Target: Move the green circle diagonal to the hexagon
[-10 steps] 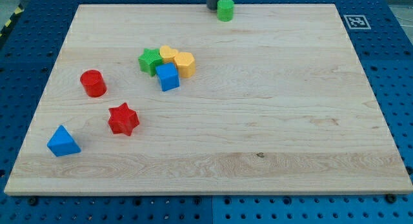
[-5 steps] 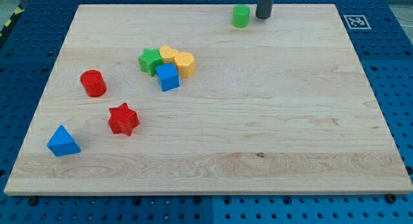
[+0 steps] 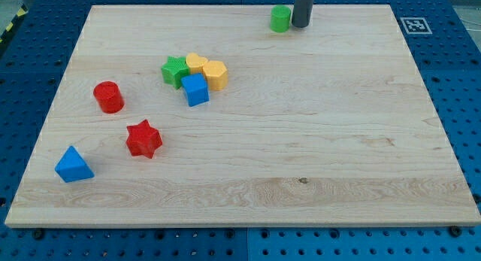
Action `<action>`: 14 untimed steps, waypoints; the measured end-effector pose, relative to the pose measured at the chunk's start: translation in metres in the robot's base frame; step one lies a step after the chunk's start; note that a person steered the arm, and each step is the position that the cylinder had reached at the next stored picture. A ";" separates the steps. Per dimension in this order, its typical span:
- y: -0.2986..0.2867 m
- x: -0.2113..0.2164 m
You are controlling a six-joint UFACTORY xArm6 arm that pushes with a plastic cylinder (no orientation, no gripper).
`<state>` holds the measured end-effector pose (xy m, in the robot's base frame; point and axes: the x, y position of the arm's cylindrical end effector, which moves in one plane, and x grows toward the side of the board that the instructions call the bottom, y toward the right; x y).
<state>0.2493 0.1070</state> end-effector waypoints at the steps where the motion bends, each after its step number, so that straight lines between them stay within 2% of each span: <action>1: -0.004 -0.016; 2: -0.004 -0.051; 5: -0.010 -0.040; 8: -0.077 -0.039; 9: -0.082 -0.035; 12: -0.047 -0.056; 13: -0.038 -0.049; 14: -0.038 -0.022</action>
<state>0.2273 0.0692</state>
